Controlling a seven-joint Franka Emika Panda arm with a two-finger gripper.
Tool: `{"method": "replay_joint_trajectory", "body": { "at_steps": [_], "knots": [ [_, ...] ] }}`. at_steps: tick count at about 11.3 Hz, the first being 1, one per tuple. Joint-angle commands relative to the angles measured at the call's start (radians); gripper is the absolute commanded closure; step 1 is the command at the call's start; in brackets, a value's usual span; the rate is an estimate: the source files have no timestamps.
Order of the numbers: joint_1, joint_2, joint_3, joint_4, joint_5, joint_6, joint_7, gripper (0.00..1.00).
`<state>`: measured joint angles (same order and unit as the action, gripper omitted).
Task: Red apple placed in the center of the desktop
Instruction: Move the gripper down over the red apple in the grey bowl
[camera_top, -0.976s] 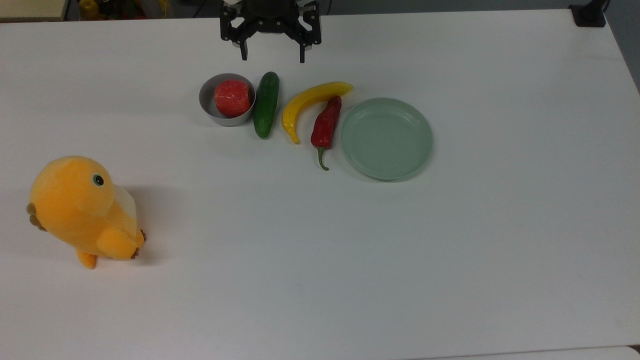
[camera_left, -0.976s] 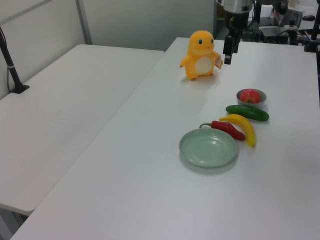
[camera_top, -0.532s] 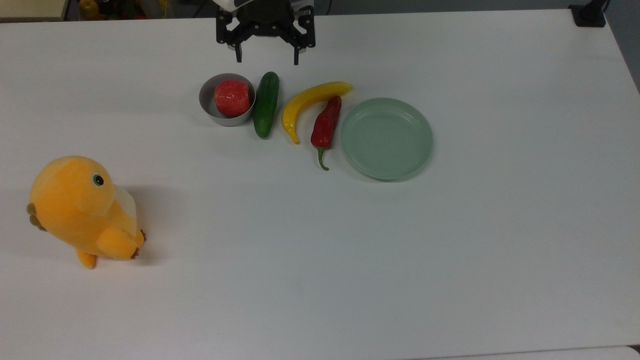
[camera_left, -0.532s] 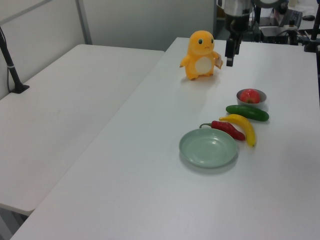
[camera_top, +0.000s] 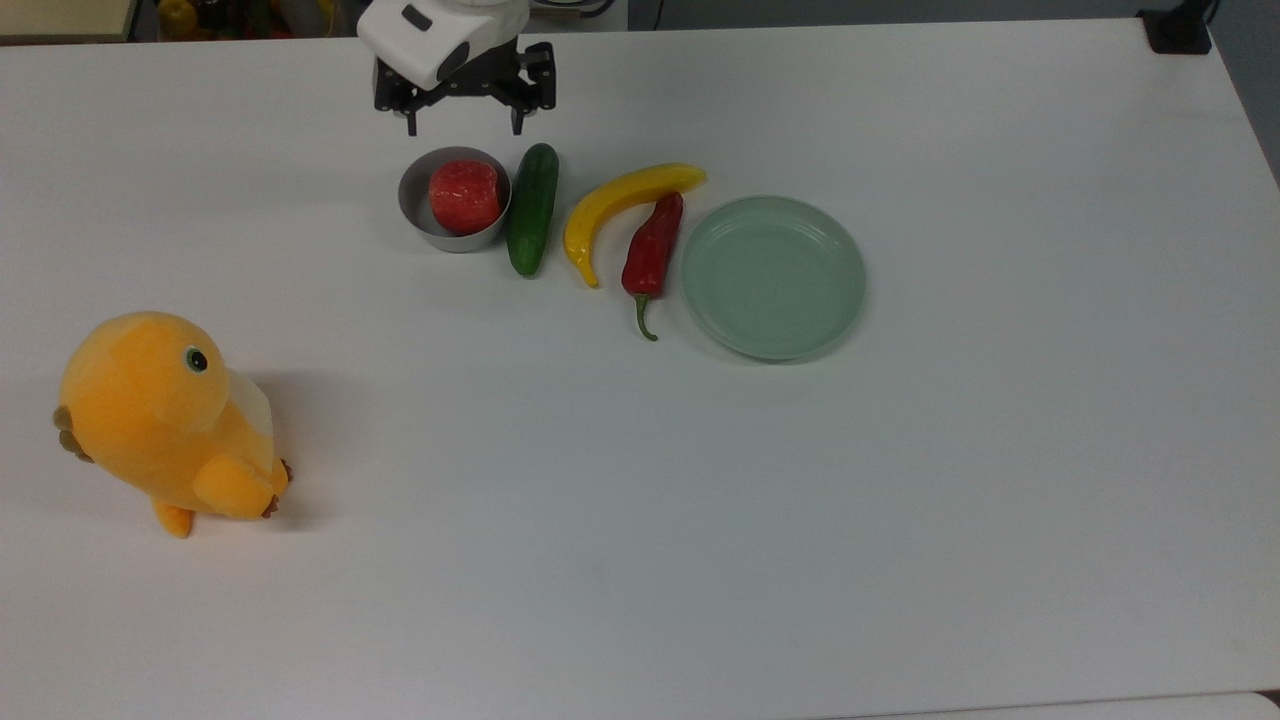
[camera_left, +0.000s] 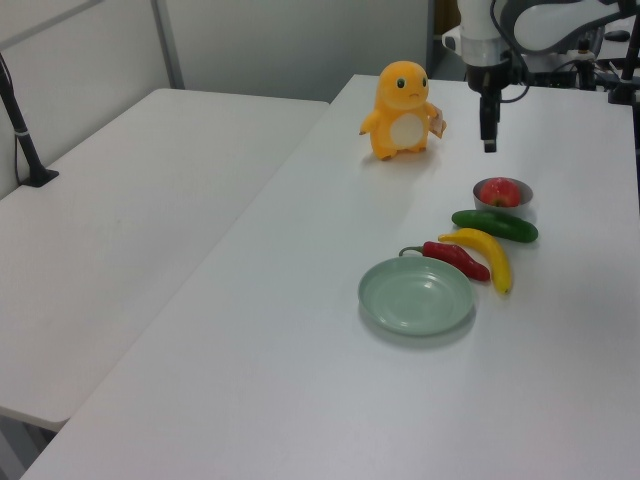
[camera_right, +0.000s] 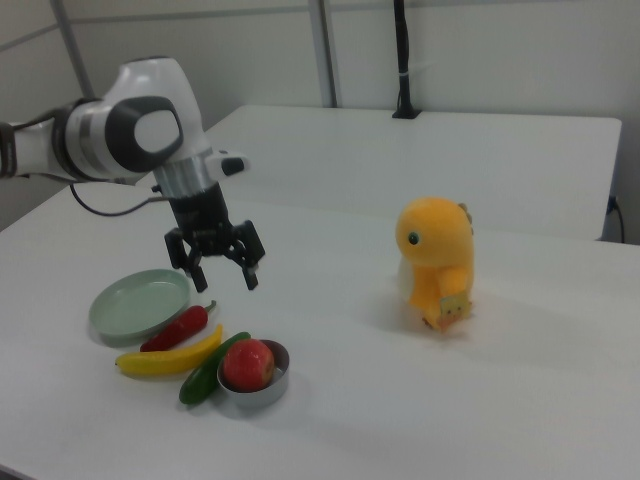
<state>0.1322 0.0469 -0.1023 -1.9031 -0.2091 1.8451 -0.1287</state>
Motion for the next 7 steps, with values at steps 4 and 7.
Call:
{"method": "replay_joint_trajectory", "body": {
  "at_steps": [4, 7],
  "knots": [
    [-0.029, -0.027, -0.013, -0.086, -0.041, 0.069, -0.784, 0.00],
    [-0.052, -0.025, -0.013, -0.108, -0.023, 0.211, -1.046, 0.00]
  ]
}}
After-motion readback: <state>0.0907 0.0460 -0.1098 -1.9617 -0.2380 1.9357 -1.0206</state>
